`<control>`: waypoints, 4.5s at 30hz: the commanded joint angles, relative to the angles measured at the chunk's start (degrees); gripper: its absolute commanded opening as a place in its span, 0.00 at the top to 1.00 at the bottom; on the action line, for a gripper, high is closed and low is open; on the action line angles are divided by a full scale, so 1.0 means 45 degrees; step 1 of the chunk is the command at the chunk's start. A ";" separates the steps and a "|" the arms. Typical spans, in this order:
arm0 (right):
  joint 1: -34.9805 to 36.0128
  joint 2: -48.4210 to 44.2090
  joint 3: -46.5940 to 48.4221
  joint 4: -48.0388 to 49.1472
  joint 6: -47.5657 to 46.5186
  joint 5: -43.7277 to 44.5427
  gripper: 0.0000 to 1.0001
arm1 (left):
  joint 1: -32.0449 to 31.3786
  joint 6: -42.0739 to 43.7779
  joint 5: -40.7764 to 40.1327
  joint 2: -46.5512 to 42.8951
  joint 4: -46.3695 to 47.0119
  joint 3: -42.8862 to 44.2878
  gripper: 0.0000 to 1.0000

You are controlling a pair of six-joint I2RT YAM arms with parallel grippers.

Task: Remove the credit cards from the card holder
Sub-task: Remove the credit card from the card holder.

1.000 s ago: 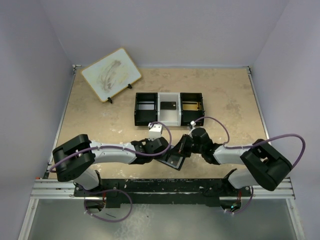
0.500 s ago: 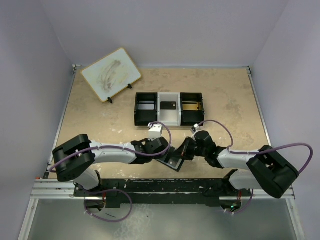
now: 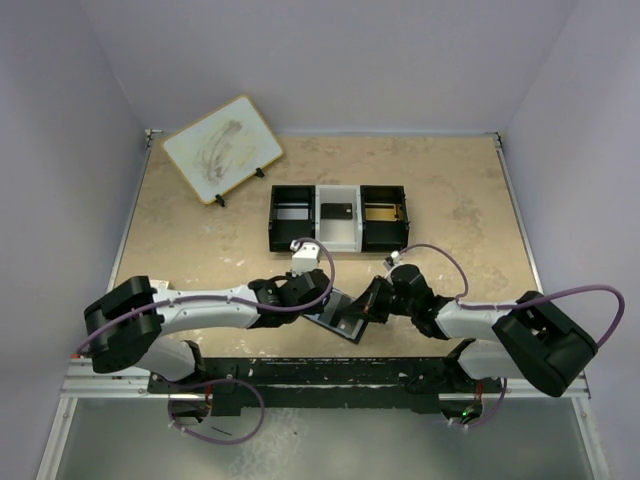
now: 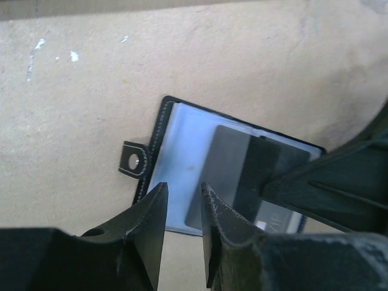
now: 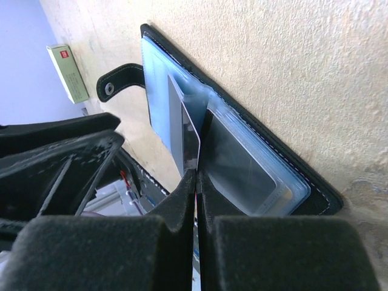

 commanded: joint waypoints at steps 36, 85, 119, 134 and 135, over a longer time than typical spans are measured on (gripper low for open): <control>0.0031 0.1413 0.0138 0.2943 0.0230 -0.0075 0.80 | -0.0030 0.0076 0.0716 0.1385 0.0837 0.0032 1.00; 0.0674 0.1039 -0.0373 0.2553 0.0500 0.0978 1.00 | -0.0031 0.0037 0.0607 0.1037 0.0779 -0.0021 1.00; 0.0654 -0.2219 -0.0173 -0.0941 0.0056 0.1553 1.00 | -0.0031 0.0237 0.0390 -0.0194 0.0558 0.0214 0.99; 0.0654 -0.2695 0.0254 -0.2157 -0.0259 0.2068 1.00 | -0.0108 0.0445 0.2503 0.0230 0.2446 -0.0137 0.89; 0.0654 -0.2784 0.0224 -0.2179 -0.0235 0.2123 1.00 | -0.0126 0.0428 0.2503 0.0250 0.2482 -0.0134 0.89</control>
